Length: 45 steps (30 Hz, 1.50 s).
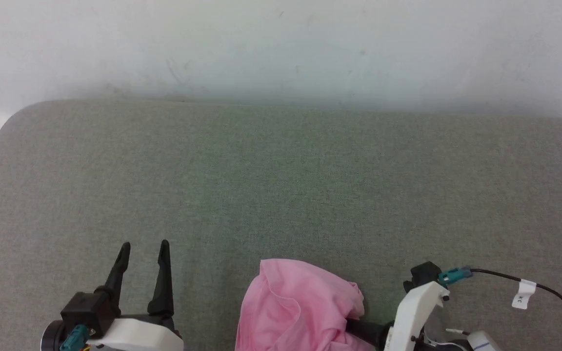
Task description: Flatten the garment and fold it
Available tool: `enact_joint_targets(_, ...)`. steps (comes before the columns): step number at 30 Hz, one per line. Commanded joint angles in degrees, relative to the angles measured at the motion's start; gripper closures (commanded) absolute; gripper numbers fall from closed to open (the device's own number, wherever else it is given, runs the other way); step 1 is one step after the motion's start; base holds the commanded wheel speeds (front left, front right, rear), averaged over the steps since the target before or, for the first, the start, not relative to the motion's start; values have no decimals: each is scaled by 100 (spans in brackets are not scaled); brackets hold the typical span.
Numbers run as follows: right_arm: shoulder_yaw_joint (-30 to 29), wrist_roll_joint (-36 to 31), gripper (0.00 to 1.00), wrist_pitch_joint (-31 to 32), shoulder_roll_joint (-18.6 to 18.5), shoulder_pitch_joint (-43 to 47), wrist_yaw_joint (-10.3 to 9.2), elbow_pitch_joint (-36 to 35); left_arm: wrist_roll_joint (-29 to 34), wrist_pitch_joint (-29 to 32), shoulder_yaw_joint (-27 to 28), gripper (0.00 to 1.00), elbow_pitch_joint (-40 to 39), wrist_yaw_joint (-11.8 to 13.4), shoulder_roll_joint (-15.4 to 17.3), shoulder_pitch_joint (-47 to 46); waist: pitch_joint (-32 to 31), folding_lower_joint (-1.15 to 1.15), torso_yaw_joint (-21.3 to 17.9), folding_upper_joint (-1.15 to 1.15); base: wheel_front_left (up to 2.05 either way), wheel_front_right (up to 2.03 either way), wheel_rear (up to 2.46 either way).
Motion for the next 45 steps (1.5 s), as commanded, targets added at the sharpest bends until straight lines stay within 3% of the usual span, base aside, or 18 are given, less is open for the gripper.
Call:
enact_joint_targets(1, 116, -12, 100, -32, 18, -11, -16, 198, 73, -27, 34, 0, 31, -41, -40, -95, 9, 0, 19, 0, 0, 0, 0)
enact_joint_targets(8, 408, -439, 100, -385, -79, -207, -16, 123, 146, -27, 94, 0, 80, -82, -106, -27, -157, 0, -85, 0, 0, 0, 0)
enact_joint_targets(14, 615, -969, 100, -391, -560, -206, -16, -522, 233, -27, 111, 0, 3, -125, -157, 42, -281, 0, -382, 0, 0, 0, 0)
enact_joint_targets(22, 319, -1837, 100, 476, -1467, -269, -16, -862, 323, -27, 103, 0, -232, -139, -301, 86, -172, 0, -1307, 0, 0, 0, 0)
enact_joint_targets(30, -56, -2841, 100, 793, -2145, -874, -16, -872, 469, -27, 64, 0, -471, -222, -254, -344, 669, 0, -2215, 0, 0, 0, 0)
enact_joint_targets(38, -554, -3474, 100, 308, -2482, -1490, -16, -261, 646, 39, -97, 0, -464, -377, -88, -1060, 1379, 0, -2322, 0, 0, 0, 0)
enact_joint_targets(43, -766, -3835, 100, -398, -2550, -1764, -16, 239, 677, 46, -163, 0, -402, -435, -44, -1273, 1519, 0, -2193, 0, 0, 0, 0)
enact_joint_targets(44, -767, -3879, 78, -641, -2523, -1799, -16, 291, 678, 44, -164, 0, -390, -429, -44, -1289, 1532, 0, -2167, 0, 0, 0, 0)
enact_joint_targets(45, -810, -3941, 27, -909, -2493, -1830, -16, 360, 676, 42, -163, 0, -379, -420, -47, -1297, 1537, 0, -2143, 0, 0, 0, 0)
